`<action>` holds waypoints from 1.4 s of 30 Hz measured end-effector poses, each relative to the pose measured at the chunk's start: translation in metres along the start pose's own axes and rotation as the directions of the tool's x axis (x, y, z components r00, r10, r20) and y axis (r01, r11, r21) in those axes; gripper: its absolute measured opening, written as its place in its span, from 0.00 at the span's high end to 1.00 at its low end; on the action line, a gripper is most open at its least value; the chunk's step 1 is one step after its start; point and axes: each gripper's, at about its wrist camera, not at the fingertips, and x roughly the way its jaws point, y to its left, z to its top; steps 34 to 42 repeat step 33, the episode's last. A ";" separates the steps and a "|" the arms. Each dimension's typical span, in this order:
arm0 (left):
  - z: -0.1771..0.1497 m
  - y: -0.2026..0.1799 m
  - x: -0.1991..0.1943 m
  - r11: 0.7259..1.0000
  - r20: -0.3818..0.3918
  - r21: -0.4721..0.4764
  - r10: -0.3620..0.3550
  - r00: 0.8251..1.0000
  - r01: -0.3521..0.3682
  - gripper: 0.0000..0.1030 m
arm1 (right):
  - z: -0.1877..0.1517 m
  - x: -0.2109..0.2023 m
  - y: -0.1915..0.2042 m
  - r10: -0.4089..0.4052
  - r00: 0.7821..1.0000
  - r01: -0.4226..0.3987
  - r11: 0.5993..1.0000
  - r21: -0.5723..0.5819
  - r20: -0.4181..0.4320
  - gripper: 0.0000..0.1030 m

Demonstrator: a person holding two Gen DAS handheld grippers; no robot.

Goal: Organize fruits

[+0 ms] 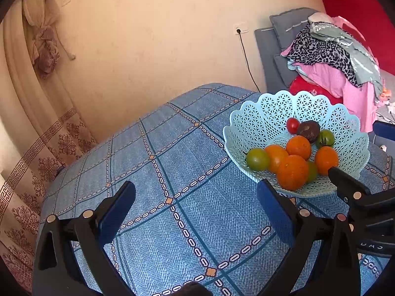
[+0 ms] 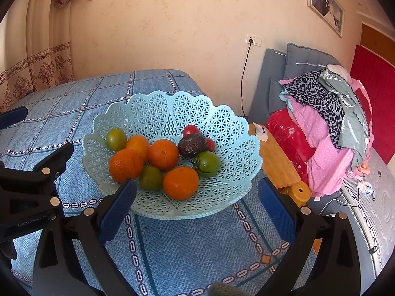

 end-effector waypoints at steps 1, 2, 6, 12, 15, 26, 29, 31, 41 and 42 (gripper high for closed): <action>0.000 0.000 0.000 1.000 0.000 0.001 0.000 1.000 0.000 0.05 | 0.000 0.000 0.000 0.000 1.000 0.000 1.000 0.000 0.000 0.03; 0.000 0.000 0.000 1.000 0.000 0.001 0.000 1.000 0.000 0.05 | 0.000 0.000 0.000 0.000 1.000 0.000 1.000 0.000 0.000 0.03; 0.001 0.000 -0.001 1.000 0.002 0.002 0.001 1.000 -0.001 0.05 | 0.000 0.000 0.000 0.000 1.000 0.000 1.000 0.000 0.000 0.03; 0.001 0.000 -0.001 1.000 0.003 0.004 0.002 1.000 -0.002 0.05 | 0.000 0.000 0.000 0.000 1.000 0.000 1.000 0.000 0.000 0.03; 0.001 0.000 -0.001 1.000 0.008 0.008 0.004 1.000 -0.004 0.05 | 0.000 0.000 0.000 0.000 1.000 0.000 1.000 0.000 0.000 0.03; 0.001 0.000 -0.004 0.999 0.023 0.024 0.021 0.999 -0.022 0.05 | -0.001 0.000 -0.002 0.004 1.000 -0.004 1.000 0.007 -0.004 0.03; 0.001 0.000 -0.004 1.000 0.020 0.022 0.022 1.000 -0.022 0.05 | 0.000 0.000 -0.003 0.002 1.000 -0.002 1.000 0.009 -0.007 0.03; 0.000 0.001 -0.004 1.000 0.019 0.021 0.021 1.000 -0.021 0.05 | 0.000 0.000 -0.003 0.007 1.000 -0.007 1.000 0.010 -0.011 0.03; 0.000 0.002 -0.004 1.000 0.017 0.019 0.021 1.000 -0.021 0.05 | 0.001 -0.001 -0.004 0.013 1.000 -0.013 1.000 0.017 -0.011 0.03; 0.000 0.002 -0.004 1.000 0.017 0.019 0.021 1.000 -0.021 0.05 | 0.001 -0.001 -0.004 0.013 1.000 -0.013 1.000 0.017 -0.011 0.03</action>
